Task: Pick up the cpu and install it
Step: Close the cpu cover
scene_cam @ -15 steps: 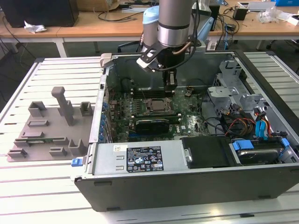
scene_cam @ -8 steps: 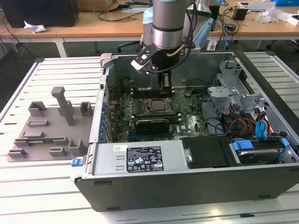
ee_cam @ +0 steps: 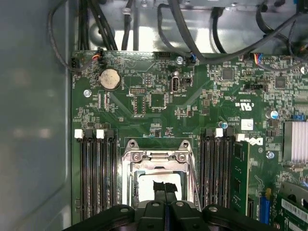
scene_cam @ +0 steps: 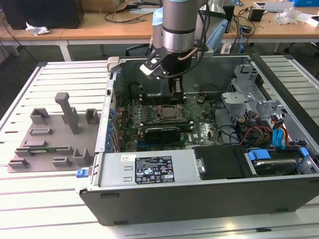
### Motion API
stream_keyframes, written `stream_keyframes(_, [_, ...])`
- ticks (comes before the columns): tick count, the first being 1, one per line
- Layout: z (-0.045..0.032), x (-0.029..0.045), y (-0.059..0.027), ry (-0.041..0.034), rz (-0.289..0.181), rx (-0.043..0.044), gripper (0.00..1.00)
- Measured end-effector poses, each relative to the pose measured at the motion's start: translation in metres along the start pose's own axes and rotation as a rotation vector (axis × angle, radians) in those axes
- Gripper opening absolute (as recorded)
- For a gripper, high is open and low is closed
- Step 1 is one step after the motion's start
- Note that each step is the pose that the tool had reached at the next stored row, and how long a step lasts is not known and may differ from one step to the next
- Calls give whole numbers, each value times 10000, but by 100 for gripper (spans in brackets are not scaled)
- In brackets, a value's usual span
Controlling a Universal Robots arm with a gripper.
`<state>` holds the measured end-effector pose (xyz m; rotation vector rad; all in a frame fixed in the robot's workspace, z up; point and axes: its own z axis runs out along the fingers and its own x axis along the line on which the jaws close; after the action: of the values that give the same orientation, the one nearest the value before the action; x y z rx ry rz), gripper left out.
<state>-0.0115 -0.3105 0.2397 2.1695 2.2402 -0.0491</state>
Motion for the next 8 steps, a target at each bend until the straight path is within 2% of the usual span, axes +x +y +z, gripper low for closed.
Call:
stream_keyframes(3, [0,0,0,-5,-558,-20,11])
stream_keyframes(5, [1,0,0,-10,-1293,-49,11])
stream_keyframes(8, [2,0,0,-15,-2001,-76,11])
